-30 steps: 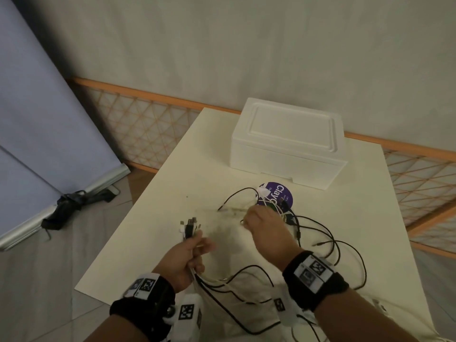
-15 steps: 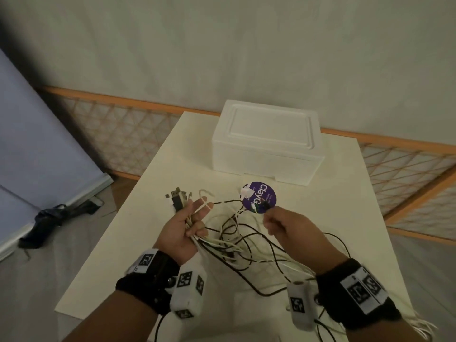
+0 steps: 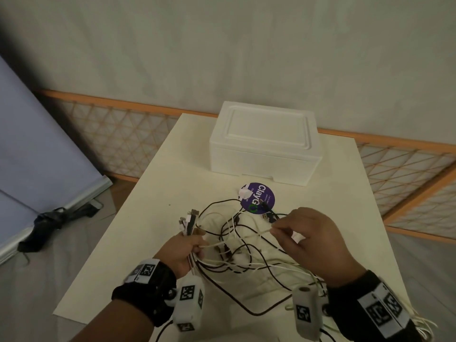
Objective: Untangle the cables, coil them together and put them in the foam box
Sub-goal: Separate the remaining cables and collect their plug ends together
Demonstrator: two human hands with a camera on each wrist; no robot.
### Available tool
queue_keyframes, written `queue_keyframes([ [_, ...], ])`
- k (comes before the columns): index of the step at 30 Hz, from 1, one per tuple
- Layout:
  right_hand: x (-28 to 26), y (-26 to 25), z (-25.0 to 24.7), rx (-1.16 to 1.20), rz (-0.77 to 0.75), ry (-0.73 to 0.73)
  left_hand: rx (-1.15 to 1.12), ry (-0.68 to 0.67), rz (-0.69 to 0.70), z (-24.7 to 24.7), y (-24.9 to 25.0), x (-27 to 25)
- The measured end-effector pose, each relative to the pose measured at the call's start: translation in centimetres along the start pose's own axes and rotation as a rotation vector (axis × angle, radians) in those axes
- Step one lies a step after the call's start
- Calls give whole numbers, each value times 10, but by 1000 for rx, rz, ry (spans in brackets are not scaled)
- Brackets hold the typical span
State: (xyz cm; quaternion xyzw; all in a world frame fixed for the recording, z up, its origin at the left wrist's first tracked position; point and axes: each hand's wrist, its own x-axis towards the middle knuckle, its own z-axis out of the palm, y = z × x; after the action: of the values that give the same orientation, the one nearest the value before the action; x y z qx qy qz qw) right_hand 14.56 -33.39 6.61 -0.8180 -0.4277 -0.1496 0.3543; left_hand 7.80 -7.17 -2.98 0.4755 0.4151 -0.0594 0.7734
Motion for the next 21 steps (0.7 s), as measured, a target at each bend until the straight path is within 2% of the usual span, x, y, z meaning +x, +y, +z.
queue_keyframes([
  [3,-1,-1,-5,-191,-76,54,24,50,-30,-2,-8,0],
  [6,-7,0,-2,-275,-59,18,5,99,19,-1,-8,0],
  [11,-25,1,-5,-269,-63,-120,-314,119,33,-7,7,0],
  [13,-33,7,-13,-291,30,-211,-413,82,19,-13,13,3],
  [16,-51,28,-22,-385,262,-414,-470,43,42,-21,23,6],
  [18,-65,46,-27,-433,428,-484,-466,34,51,-24,27,7],
  [21,-80,65,-32,-528,580,-551,-475,17,103,-25,30,7],
])
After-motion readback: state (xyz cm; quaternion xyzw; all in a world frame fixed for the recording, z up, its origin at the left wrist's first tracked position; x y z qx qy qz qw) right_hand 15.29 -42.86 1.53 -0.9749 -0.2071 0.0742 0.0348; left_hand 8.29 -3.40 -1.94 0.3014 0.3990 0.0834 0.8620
